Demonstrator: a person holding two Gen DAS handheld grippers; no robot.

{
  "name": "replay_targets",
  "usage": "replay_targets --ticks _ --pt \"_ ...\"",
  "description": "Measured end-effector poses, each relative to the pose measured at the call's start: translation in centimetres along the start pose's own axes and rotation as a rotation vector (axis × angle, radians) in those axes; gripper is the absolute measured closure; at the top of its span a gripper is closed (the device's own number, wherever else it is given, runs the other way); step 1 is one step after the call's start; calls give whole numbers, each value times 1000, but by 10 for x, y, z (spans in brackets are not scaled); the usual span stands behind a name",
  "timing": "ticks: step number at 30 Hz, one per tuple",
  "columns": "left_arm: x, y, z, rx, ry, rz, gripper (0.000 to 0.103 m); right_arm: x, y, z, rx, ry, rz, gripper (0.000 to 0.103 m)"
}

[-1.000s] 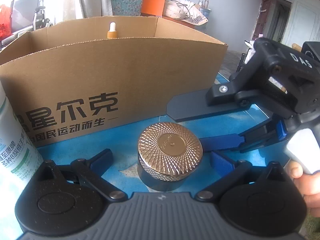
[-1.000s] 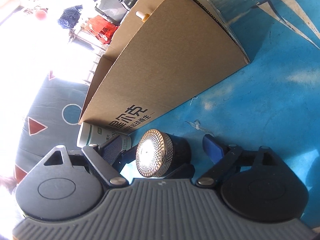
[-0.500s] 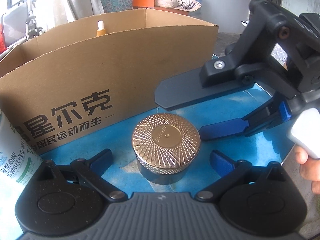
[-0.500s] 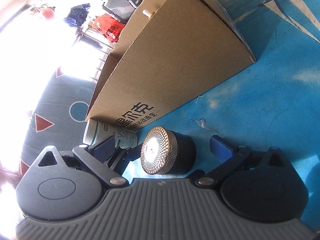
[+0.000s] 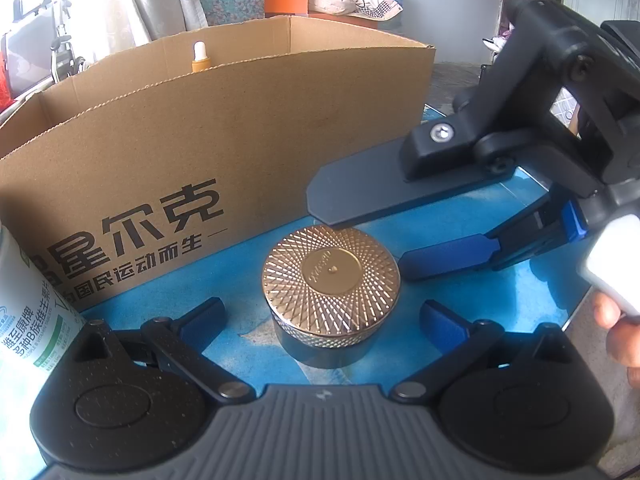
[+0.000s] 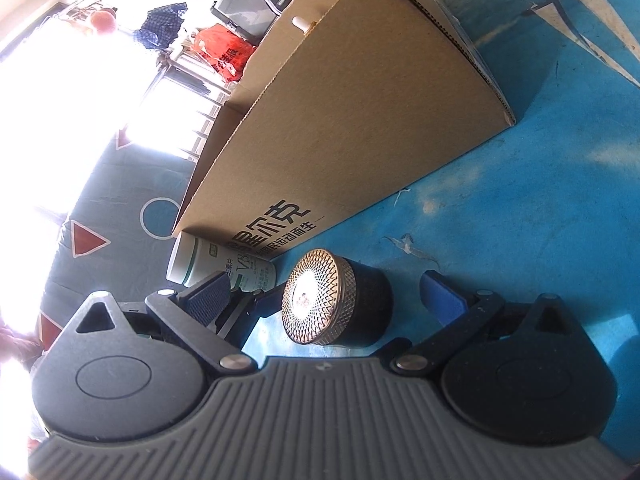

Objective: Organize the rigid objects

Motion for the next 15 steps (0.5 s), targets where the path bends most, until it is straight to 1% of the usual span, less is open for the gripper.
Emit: replay_targets --ticks 9,15 --pt "0 0 1 3 -2 -3 0 -1 1 0 8 15 -9 1" --pt "2 0 -1 -7 18 -2 0 -1 1 0 8 10 -13 1"
Point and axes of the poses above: each gripper's, at about its wrist camera, not at the fingertips, and y roughly against the way its jaws point, z to its right, x to its top, the point moved 9 cm from there along -y, roughly the way its jaws point, and after that the axes turned 14 degrees about z, right-handed, at the moved point
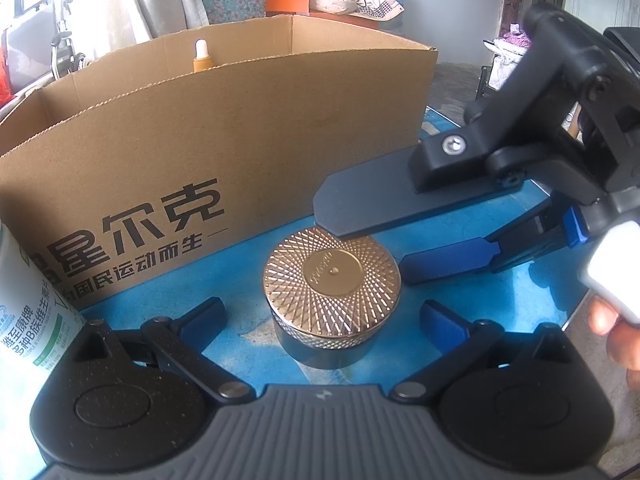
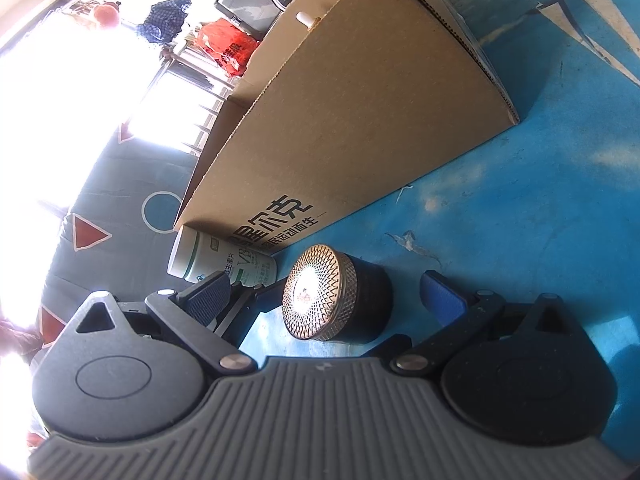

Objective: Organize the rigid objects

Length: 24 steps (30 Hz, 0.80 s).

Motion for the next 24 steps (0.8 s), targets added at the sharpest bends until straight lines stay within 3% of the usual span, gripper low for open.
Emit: replay_targets --ticks 24 --pt "3 3 -2 -17 -21 -14 0 0 0 0 0 0 0 1"
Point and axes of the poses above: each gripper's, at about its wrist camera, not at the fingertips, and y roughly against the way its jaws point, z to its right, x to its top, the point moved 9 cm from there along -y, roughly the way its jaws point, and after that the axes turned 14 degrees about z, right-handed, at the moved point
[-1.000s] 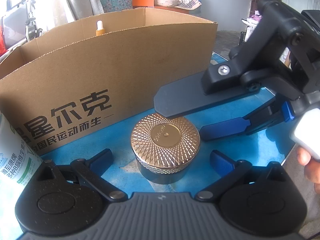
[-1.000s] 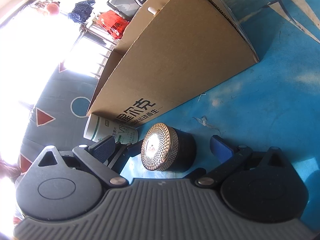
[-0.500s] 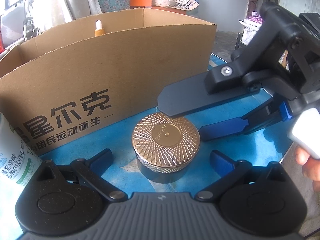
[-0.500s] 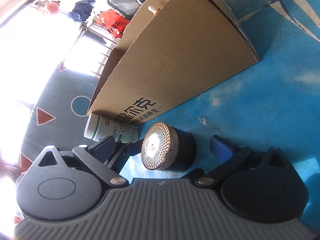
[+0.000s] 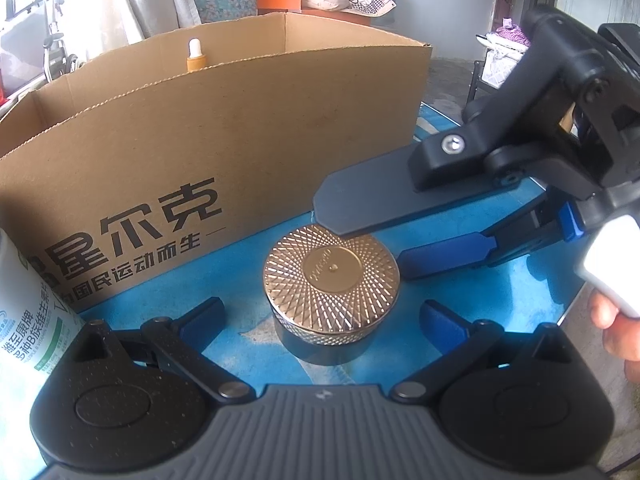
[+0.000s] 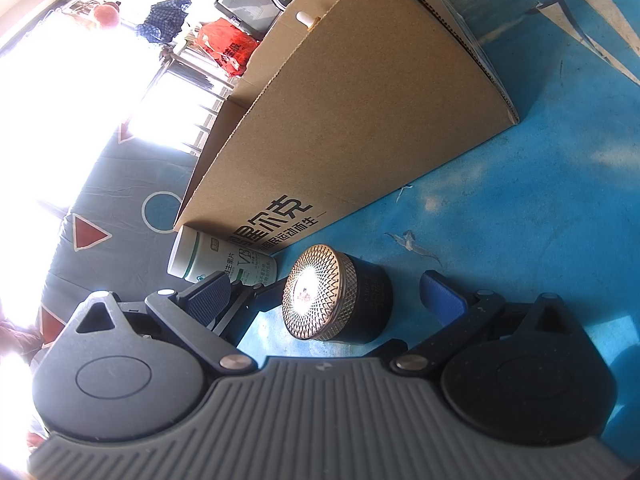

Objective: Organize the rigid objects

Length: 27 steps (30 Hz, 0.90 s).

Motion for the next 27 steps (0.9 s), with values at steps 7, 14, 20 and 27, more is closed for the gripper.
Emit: replay_targets --ticks 7,14,20,27 --pt "-1 -1 4 -6 -6 6 0 0 0 0 0 0 0 1" --pt "-3 3 0 -18 15 39 0 0 0 0 0 0 0 1" --pt "-6 5 2 -6 7 50 0 0 0 0 2 3 -2 1" --pt "-8 4 5 -7 -5 38 0 -1 -2 -1 5 9 -5 1"
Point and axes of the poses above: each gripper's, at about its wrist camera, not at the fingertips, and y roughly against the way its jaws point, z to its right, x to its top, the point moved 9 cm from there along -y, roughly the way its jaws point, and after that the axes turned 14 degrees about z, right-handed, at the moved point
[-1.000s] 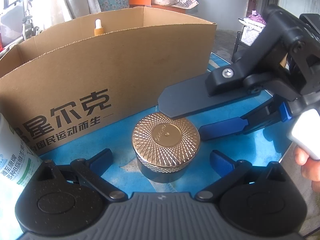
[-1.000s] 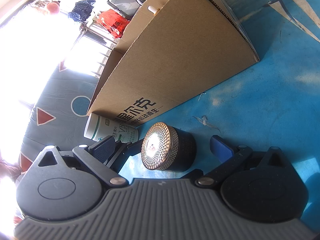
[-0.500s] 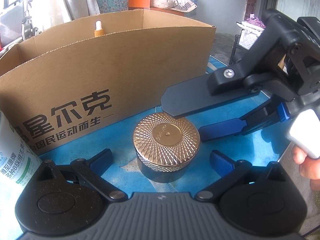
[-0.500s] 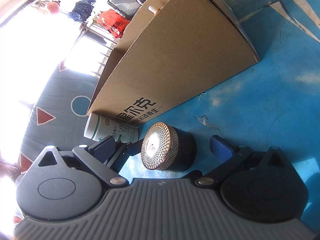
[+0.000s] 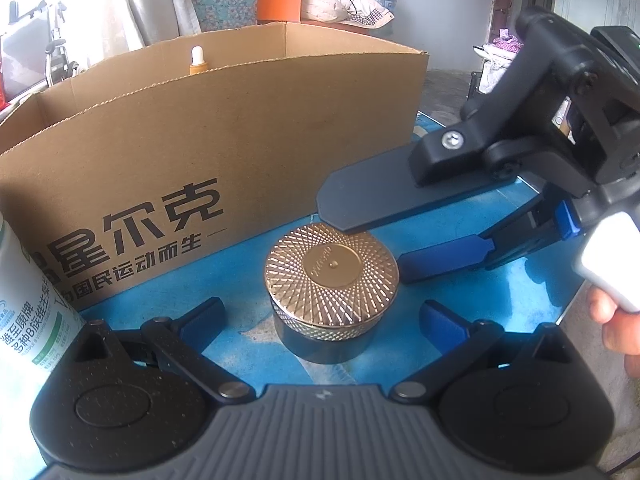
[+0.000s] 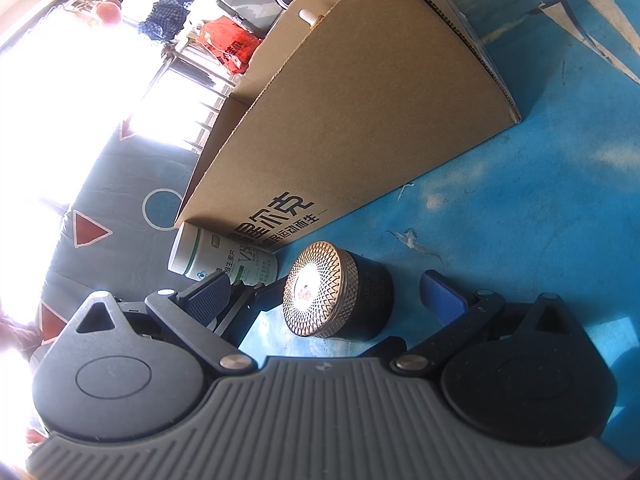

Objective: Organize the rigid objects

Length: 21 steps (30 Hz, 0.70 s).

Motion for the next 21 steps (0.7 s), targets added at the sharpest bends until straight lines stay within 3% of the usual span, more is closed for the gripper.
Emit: replay_targets --ticks 7,13,21 --pt "4 3 9 12 -48 4 3 2 1 1 -15 -7 6 1" --pt "18 11 14 43 -77 80 12 9 13 -13 -63 143 84 3" --pt "18 12 18 34 -74 86 36 -2 9 -19 -140 229 63 32"
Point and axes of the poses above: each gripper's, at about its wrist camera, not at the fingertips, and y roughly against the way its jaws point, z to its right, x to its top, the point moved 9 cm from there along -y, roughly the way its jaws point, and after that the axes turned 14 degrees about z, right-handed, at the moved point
